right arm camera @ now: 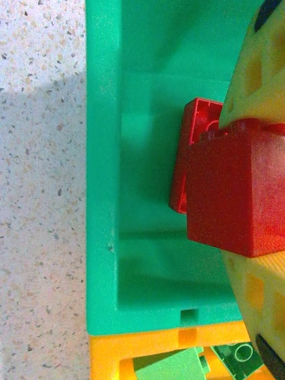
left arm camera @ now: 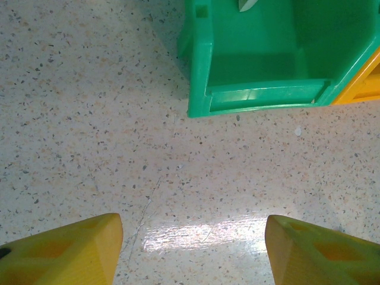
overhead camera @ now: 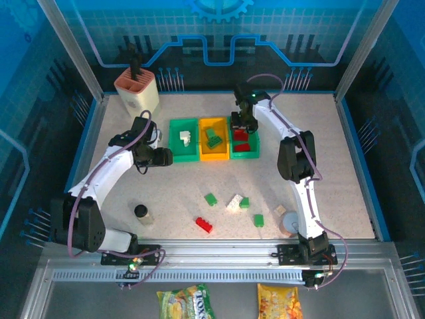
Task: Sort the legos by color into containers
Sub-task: Place the lego in the container.
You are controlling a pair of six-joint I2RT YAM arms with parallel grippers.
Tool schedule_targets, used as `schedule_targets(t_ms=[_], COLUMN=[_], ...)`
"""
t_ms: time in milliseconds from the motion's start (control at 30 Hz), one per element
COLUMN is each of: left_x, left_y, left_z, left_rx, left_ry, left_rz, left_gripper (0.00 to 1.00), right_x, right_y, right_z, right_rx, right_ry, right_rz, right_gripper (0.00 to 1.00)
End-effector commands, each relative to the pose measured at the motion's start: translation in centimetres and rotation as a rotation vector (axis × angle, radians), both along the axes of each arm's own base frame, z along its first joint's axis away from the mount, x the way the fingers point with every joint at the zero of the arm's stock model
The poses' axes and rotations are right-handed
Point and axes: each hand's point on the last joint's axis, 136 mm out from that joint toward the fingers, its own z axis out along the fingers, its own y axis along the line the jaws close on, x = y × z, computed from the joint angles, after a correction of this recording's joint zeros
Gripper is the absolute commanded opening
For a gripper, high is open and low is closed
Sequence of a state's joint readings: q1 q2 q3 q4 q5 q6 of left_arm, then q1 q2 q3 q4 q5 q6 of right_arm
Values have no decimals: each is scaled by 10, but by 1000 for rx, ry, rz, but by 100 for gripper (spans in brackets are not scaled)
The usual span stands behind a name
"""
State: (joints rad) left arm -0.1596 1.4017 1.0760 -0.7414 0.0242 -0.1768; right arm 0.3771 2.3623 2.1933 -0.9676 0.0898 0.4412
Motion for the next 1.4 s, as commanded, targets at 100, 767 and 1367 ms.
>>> schedule_targets(t_ms=[100,767,1367], left_x=[-2,-2,-3], left_y=[-1,-5,-15], left_z=[-9,-5,-7], left_rx=[-15,-34,-93], left_ry=[24,16,29], left_rz=[-17,-25,-42], left_gripper=[66,66,65], right_x=[2,-37,-134], right_y=[6,-1,-13], right_z=[8,49,45], right_rx=[73,115,34], right_ry=[-12,-45,39], right_rz=[-9,11,80], right_gripper=[52,55,54])
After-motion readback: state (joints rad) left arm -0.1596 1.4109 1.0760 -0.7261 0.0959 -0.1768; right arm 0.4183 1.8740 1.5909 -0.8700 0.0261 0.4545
